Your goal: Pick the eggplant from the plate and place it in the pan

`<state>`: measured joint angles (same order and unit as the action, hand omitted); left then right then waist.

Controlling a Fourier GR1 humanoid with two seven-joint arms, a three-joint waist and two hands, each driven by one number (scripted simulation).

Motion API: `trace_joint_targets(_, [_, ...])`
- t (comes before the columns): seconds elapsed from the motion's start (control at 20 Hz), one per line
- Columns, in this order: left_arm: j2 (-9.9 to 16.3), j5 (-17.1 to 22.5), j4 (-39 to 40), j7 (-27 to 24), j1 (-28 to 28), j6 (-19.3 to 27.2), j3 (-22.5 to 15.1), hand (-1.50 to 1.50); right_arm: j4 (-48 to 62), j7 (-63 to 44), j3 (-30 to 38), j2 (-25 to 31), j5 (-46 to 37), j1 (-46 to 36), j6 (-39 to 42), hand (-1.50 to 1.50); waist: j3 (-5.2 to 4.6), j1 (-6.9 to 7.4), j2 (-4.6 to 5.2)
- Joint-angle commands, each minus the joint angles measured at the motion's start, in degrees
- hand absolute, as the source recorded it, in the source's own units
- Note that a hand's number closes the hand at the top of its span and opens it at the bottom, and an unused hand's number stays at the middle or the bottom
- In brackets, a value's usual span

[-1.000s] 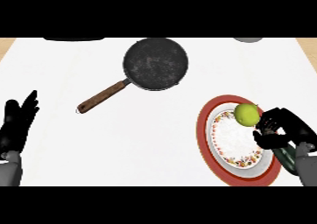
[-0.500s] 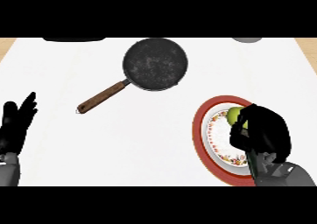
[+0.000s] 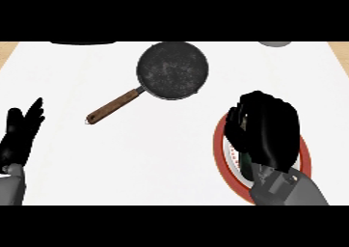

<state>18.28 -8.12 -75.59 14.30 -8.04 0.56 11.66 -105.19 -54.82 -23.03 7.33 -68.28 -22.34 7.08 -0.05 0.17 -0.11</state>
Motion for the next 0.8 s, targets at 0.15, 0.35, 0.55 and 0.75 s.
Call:
trace_joint_targets(0.15, [-1.6,-2.0,1.5,0.7,-3.4,2.3,-1.0,0.0,14.6,-2.0,5.2,-7.1,0.8,-15.4,-5.5,1.5,0.03,0.44,0.31])
trace_joint_targets(0.35, [-2.3,-1.0,0.5,-1.3,0.3,0.9,-1.0,0.0,28.5,5.0,11.4,-7.3,4.1,-19.2,-17.4,1.5,0.05,1.19,0.54])
trace_joint_targets(0.55, [-2.9,-2.1,-0.6,-0.3,-0.6,1.5,-2.1,0.0,42.5,6.3,13.6,-7.3,9.2,-26.7,-25.4,1.5,0.06,2.15,0.74])
trace_joint_targets(0.75, [-2.3,-1.3,2.2,-1.6,-2.2,1.1,-0.8,0.0,55.3,11.6,20.6,-7.3,13.5,-34.9,-28.7,1.5,0.03,2.29,1.12])
